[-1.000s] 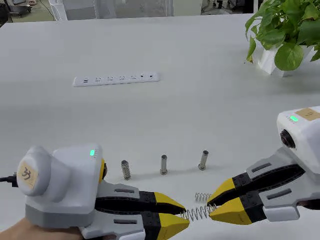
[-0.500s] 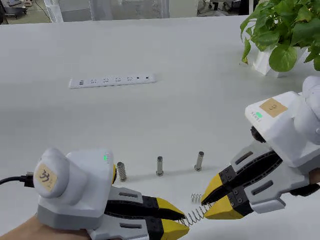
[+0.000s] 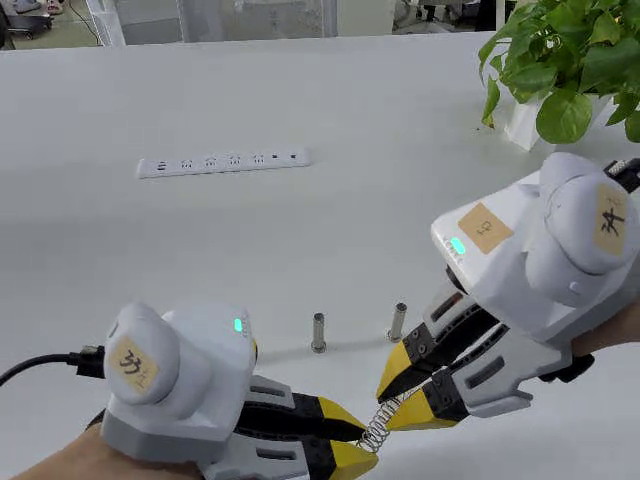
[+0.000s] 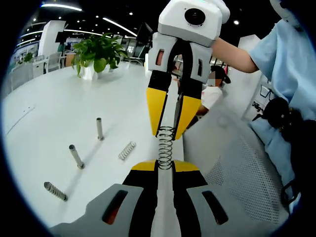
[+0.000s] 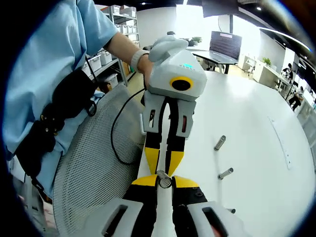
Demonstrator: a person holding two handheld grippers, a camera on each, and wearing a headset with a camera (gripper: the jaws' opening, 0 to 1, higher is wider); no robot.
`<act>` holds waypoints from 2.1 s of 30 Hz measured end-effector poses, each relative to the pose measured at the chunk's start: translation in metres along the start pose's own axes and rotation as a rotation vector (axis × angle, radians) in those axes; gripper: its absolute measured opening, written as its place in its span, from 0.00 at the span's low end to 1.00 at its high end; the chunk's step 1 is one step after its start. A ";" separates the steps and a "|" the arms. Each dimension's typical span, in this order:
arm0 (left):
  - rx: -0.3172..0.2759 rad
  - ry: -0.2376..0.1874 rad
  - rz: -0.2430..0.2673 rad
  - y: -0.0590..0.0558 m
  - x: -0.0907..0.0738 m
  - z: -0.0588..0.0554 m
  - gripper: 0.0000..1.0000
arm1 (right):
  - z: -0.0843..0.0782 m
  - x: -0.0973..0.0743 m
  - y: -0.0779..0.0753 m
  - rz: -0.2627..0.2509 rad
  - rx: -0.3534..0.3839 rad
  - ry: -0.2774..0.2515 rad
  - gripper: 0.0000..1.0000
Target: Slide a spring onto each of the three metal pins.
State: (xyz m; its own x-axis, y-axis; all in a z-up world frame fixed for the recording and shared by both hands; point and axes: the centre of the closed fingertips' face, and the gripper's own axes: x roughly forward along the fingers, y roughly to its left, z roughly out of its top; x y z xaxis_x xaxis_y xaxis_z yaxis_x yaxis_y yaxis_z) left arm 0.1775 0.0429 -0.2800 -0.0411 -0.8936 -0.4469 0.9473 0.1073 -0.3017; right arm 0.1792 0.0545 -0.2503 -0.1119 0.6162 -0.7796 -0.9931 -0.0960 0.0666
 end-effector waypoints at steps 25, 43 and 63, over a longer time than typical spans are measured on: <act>0.061 -0.073 0.093 0.003 0.003 0.006 0.07 | -0.001 -0.002 -0.004 -0.008 -0.043 0.035 0.30; 0.182 -0.100 0.215 0.008 0.013 0.026 0.07 | -0.020 -0.005 -0.005 0.019 -0.059 0.138 0.12; 0.182 -0.113 0.201 0.003 0.016 0.031 0.07 | -0.026 -0.006 0.001 0.051 -0.074 0.179 0.08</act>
State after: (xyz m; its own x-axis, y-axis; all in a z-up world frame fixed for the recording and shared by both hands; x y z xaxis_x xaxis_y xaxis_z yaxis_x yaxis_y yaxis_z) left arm 0.1897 0.0155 -0.2623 0.1791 -0.9064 -0.3827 0.9748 0.2161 -0.0558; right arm 0.1803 0.0301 -0.2615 -0.1475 0.4609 -0.8751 -0.9804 -0.1851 0.0678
